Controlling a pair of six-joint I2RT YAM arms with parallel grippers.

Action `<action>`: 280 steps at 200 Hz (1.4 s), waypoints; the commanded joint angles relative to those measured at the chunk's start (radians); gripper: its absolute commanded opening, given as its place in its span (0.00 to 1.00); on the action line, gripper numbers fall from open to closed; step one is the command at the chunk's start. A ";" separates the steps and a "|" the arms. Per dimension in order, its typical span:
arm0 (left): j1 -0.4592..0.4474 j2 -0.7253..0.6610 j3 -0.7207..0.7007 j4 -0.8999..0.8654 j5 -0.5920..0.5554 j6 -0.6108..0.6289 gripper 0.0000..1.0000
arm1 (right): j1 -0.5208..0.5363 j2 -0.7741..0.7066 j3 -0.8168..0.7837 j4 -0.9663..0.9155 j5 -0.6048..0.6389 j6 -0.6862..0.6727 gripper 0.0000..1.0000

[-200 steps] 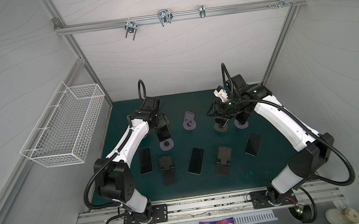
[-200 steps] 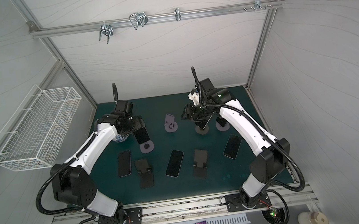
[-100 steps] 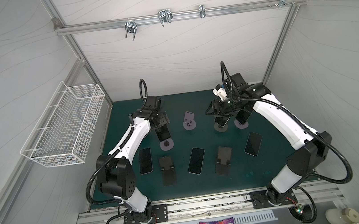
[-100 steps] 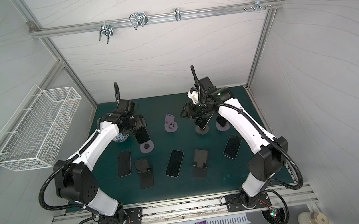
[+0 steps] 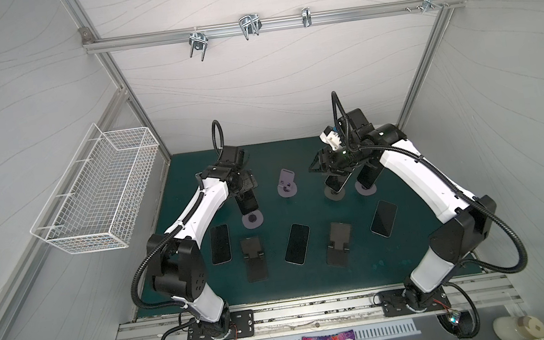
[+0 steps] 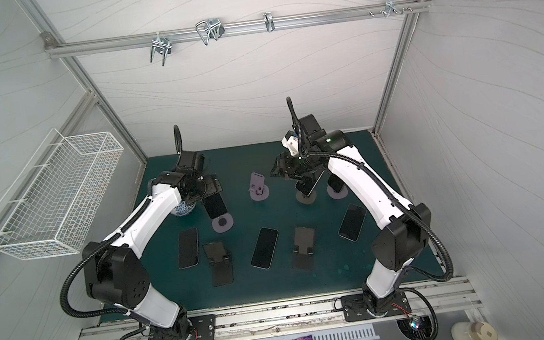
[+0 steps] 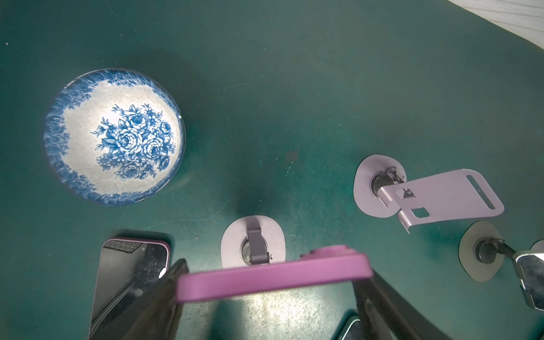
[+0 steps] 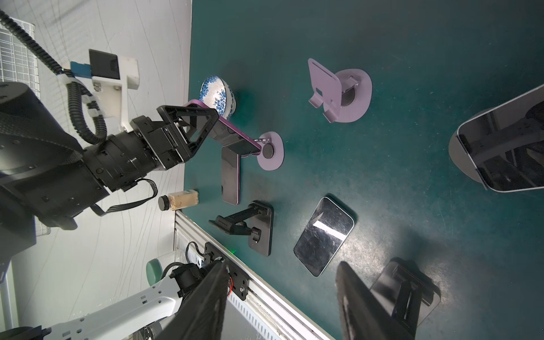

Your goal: Remove the phone from the phone stand

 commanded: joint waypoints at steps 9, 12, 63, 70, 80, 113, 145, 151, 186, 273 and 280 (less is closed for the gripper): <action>-0.005 0.019 0.041 0.033 -0.005 0.005 0.87 | -0.002 0.008 0.019 -0.036 -0.010 -0.002 0.60; -0.005 0.022 0.041 0.033 -0.004 0.005 0.87 | -0.001 0.009 0.018 -0.036 -0.010 -0.003 0.60; -0.005 0.042 0.041 0.039 0.005 0.006 0.85 | -0.001 0.012 0.019 -0.034 -0.011 0.000 0.60; -0.005 0.044 0.040 0.039 0.002 0.009 0.85 | -0.001 0.012 0.019 -0.034 -0.010 0.000 0.60; -0.005 0.045 0.038 0.039 0.001 0.013 0.85 | -0.001 0.013 0.019 -0.035 -0.012 -0.001 0.60; -0.005 0.050 0.028 0.044 -0.011 0.017 0.84 | -0.001 0.014 0.019 -0.037 -0.015 -0.002 0.60; -0.005 0.055 0.017 0.049 -0.011 0.014 0.84 | -0.002 0.012 0.020 -0.041 -0.015 -0.005 0.60; -0.005 0.055 0.016 0.050 -0.012 0.013 0.84 | -0.001 0.012 0.019 -0.043 -0.015 -0.007 0.60; -0.005 0.056 0.021 0.054 -0.017 0.022 0.83 | -0.002 0.007 0.017 -0.046 -0.016 -0.008 0.60; -0.004 0.055 0.012 0.047 -0.028 0.033 0.82 | -0.002 0.012 0.018 -0.041 -0.018 -0.004 0.60; -0.005 0.055 0.010 0.047 -0.028 0.034 0.82 | -0.001 0.013 0.018 -0.041 -0.020 -0.004 0.60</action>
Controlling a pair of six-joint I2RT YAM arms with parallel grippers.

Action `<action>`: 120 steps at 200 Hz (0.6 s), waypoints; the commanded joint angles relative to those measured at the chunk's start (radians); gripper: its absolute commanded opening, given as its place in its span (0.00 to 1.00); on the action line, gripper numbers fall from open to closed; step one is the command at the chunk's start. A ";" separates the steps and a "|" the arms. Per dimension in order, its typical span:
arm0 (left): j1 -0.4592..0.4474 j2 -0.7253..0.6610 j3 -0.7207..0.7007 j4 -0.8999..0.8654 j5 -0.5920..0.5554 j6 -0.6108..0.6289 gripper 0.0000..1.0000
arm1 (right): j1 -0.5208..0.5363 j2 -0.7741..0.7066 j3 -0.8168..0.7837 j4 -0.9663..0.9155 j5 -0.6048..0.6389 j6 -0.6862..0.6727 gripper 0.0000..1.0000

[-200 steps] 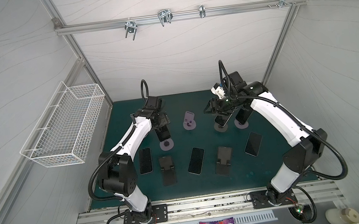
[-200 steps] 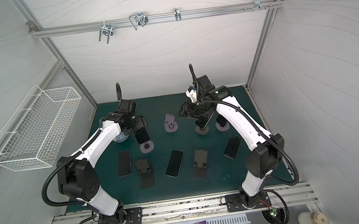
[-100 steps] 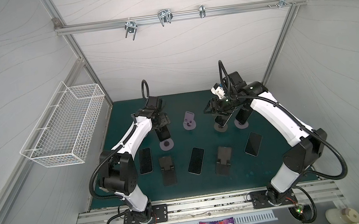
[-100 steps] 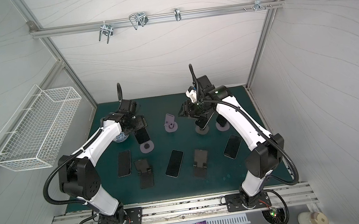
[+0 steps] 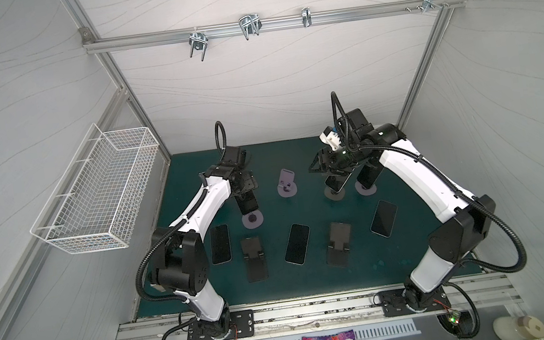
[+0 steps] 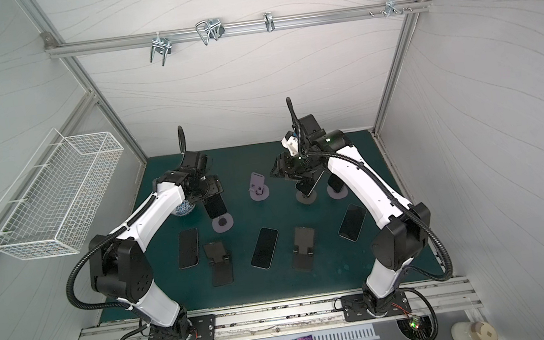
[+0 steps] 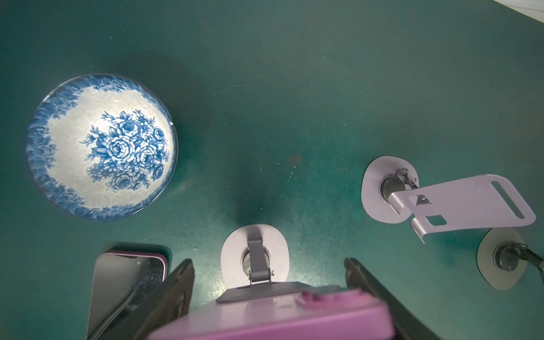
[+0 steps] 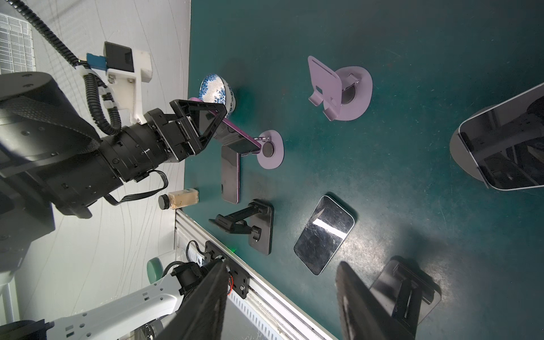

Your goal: Remove the phone from the phone stand

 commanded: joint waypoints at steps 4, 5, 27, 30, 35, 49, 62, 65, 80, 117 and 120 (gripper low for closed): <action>-0.005 0.009 0.010 0.017 -0.023 0.005 0.82 | -0.001 0.011 0.018 -0.035 -0.017 -0.002 0.60; -0.004 0.010 0.010 0.017 -0.022 0.005 0.82 | -0.001 0.011 0.018 -0.034 -0.017 -0.002 0.60; -0.005 0.013 0.011 0.015 -0.020 0.005 0.81 | -0.001 0.014 0.022 -0.034 -0.020 -0.001 0.60; -0.006 0.014 0.011 0.014 -0.020 0.006 0.81 | -0.001 0.016 0.023 -0.035 -0.020 0.000 0.60; -0.005 0.014 0.011 0.014 -0.020 0.006 0.81 | -0.001 0.017 0.025 -0.036 -0.019 0.001 0.60; -0.005 0.015 0.014 0.014 -0.020 0.009 0.81 | 0.000 0.020 0.032 -0.039 -0.021 0.002 0.60; -0.005 0.014 0.016 0.010 -0.016 0.011 0.79 | 0.000 0.023 0.039 -0.040 -0.021 0.000 0.60; -0.005 0.014 0.016 0.011 -0.015 0.012 0.79 | 0.000 0.024 0.040 -0.039 -0.021 0.000 0.60; -0.005 0.014 0.018 0.009 -0.011 0.016 0.77 | 0.000 0.028 0.046 -0.041 -0.022 0.000 0.60; -0.004 0.002 0.018 -0.001 -0.010 0.023 0.75 | 0.005 0.030 0.053 -0.039 -0.022 0.001 0.60; -0.004 0.000 0.019 0.000 -0.011 0.024 0.75 | 0.005 0.031 0.053 -0.039 -0.021 0.002 0.60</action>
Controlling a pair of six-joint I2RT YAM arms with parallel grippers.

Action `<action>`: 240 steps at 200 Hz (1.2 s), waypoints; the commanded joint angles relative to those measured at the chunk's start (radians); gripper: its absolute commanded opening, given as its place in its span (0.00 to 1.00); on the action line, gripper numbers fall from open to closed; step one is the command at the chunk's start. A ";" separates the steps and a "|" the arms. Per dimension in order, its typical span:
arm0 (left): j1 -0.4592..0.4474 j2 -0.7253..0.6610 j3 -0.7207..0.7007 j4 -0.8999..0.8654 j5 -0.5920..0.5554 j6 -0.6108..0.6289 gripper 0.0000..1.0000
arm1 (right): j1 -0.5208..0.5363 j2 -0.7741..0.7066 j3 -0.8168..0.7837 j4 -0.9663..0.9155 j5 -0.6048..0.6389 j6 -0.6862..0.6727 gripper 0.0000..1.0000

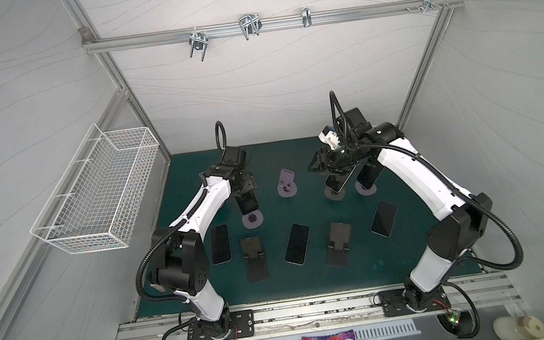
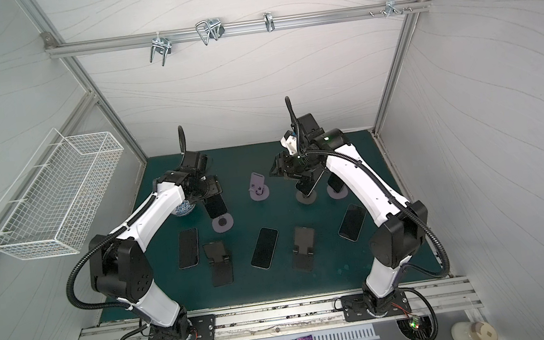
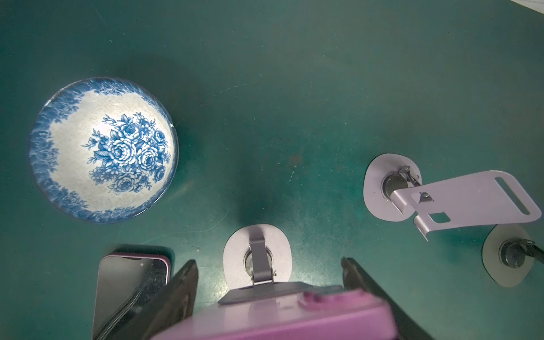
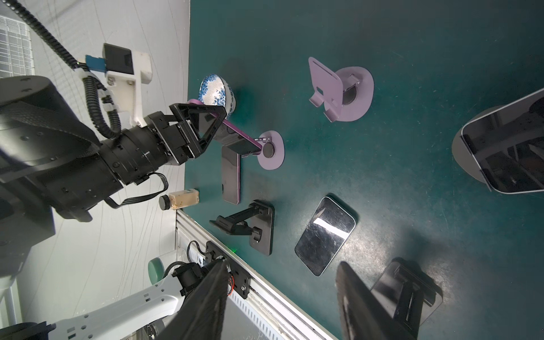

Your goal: Remove the phone from the phone stand

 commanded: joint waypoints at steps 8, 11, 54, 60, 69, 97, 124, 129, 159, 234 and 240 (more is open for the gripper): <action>-0.004 -0.004 0.017 0.000 -0.013 0.005 0.74 | 0.005 0.009 0.023 -0.029 -0.016 0.001 0.60; -0.004 -0.005 0.017 0.000 -0.013 0.005 0.74 | 0.008 0.009 0.023 -0.029 -0.016 0.000 0.60; -0.004 -0.020 0.014 0.000 -0.014 0.008 0.73 | 0.012 0.007 0.025 -0.027 -0.015 0.000 0.60; -0.004 -0.021 0.012 0.000 -0.017 0.008 0.73 | 0.012 0.007 0.025 -0.027 -0.015 0.000 0.60; -0.004 -0.023 0.010 0.000 -0.021 0.009 0.73 | 0.012 0.003 0.025 -0.026 -0.014 0.001 0.60; -0.004 -0.033 -0.003 0.006 -0.025 0.011 0.73 | 0.013 -0.004 0.024 -0.029 -0.011 -0.003 0.60; -0.004 -0.050 -0.009 0.006 -0.024 0.013 0.73 | 0.012 -0.013 0.024 -0.029 -0.007 -0.003 0.60; -0.004 -0.055 -0.010 0.006 -0.024 0.014 0.73 | 0.012 -0.015 0.024 -0.028 -0.007 -0.003 0.60; -0.004 -0.078 -0.018 0.007 -0.024 0.022 0.72 | 0.013 -0.016 0.030 -0.028 -0.008 -0.003 0.60; -0.004 -0.105 -0.025 0.013 -0.015 0.028 0.72 | 0.013 -0.023 0.031 -0.028 -0.001 -0.003 0.60; -0.004 -0.106 -0.025 0.013 -0.015 0.028 0.72 | 0.014 -0.024 0.029 -0.027 0.000 -0.003 0.60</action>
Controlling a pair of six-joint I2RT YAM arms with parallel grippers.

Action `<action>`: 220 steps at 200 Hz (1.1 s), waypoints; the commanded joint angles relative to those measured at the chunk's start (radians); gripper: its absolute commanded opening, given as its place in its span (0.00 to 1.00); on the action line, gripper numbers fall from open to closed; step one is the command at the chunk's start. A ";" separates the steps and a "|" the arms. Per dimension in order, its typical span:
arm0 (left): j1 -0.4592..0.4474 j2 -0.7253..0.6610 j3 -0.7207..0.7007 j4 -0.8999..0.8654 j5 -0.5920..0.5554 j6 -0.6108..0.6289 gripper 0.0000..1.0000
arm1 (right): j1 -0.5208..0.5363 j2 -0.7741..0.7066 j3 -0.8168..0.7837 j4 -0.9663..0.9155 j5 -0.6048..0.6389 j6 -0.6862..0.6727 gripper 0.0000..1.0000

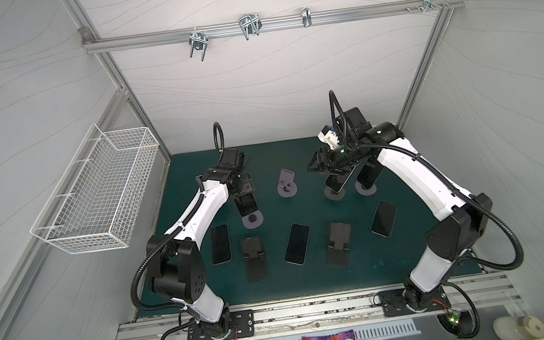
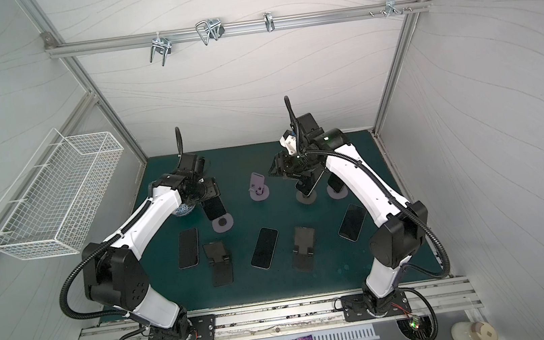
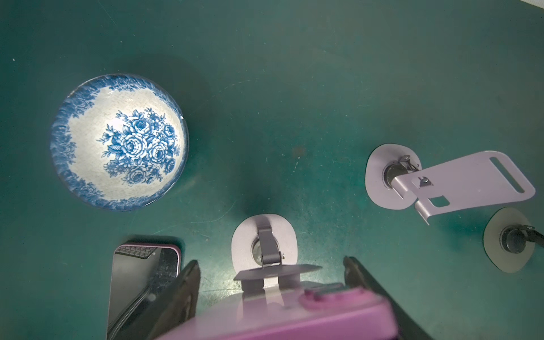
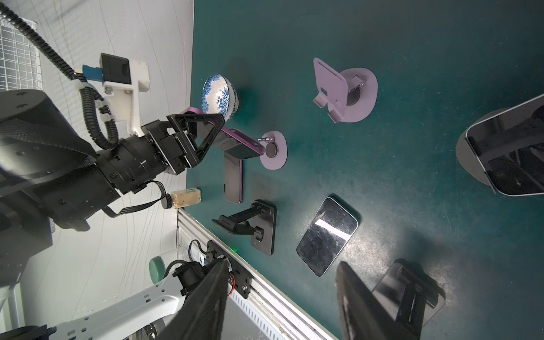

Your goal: Remove the phone from the phone stand

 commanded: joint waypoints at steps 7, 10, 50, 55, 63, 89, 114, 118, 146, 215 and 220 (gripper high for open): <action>-0.003 -0.045 0.017 0.021 -0.011 0.007 0.72 | 0.007 -0.023 0.025 -0.024 0.001 -0.003 0.60; -0.004 -0.047 0.017 0.021 -0.011 0.007 0.72 | 0.007 -0.023 0.026 -0.024 0.001 -0.003 0.60; -0.004 -0.059 0.020 0.024 -0.013 0.007 0.72 | 0.008 -0.008 0.057 -0.035 0.003 -0.004 0.60; -0.004 -0.059 0.020 0.025 -0.014 0.008 0.72 | 0.007 -0.006 0.060 -0.036 0.006 -0.004 0.60; -0.004 -0.061 0.021 0.023 -0.016 0.008 0.72 | 0.007 -0.005 0.065 -0.037 0.006 -0.004 0.60; -0.004 -0.067 0.024 0.021 -0.024 0.012 0.72 | 0.007 -0.001 0.071 -0.035 0.006 -0.004 0.60; -0.003 -0.080 0.025 0.015 -0.024 0.010 0.72 | 0.009 0.008 0.095 -0.050 0.003 -0.009 0.60; -0.003 -0.082 0.024 0.015 -0.022 0.010 0.72 | 0.009 0.008 0.097 -0.052 0.004 -0.010 0.60; -0.003 -0.097 0.023 0.012 -0.020 0.006 0.72 | 0.009 0.008 0.108 -0.061 0.007 -0.014 0.60; -0.003 -0.123 0.027 0.014 -0.014 -0.001 0.72 | 0.009 -0.008 0.124 -0.076 0.009 -0.023 0.60; -0.004 -0.125 0.027 0.016 -0.014 -0.001 0.72 | 0.009 -0.008 0.125 -0.076 0.009 -0.023 0.60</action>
